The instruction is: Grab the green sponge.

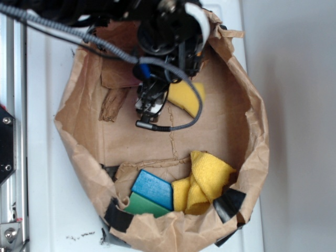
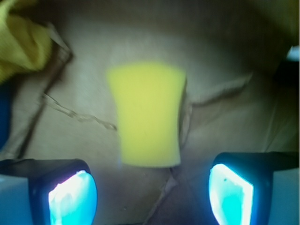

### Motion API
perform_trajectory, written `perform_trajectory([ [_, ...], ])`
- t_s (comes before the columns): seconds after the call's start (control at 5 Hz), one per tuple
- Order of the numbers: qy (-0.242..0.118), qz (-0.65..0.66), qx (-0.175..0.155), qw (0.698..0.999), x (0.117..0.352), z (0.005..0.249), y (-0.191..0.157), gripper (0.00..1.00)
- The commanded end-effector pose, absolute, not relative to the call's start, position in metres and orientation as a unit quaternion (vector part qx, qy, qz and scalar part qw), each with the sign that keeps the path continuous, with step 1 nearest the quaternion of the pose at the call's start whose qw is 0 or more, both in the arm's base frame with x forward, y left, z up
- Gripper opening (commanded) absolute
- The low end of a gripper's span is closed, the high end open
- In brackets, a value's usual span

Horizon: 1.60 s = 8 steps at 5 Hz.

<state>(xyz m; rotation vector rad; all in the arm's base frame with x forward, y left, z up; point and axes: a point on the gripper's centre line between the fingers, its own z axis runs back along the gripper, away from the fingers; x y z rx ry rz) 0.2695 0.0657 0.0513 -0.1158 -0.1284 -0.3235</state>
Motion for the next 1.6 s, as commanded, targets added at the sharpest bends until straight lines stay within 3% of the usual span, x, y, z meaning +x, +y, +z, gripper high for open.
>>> perform_trajectory([
  [0.0,-0.091,-0.151,-0.027,0.984,0.300,0.054,0.053,1.00],
  [0.2,-0.085,-0.141,-0.016,0.986,0.315,0.040,0.056,1.00],
  [0.6,-0.104,-0.152,0.009,0.983,0.314,0.015,0.057,1.00],
  [0.8,-0.104,-0.145,-0.011,0.984,0.313,0.021,0.055,0.00],
  [1.0,-0.103,-0.146,-0.035,0.983,0.299,0.045,0.055,0.00],
  [1.4,-0.113,-0.093,-0.071,0.987,0.263,0.130,0.046,0.00],
])
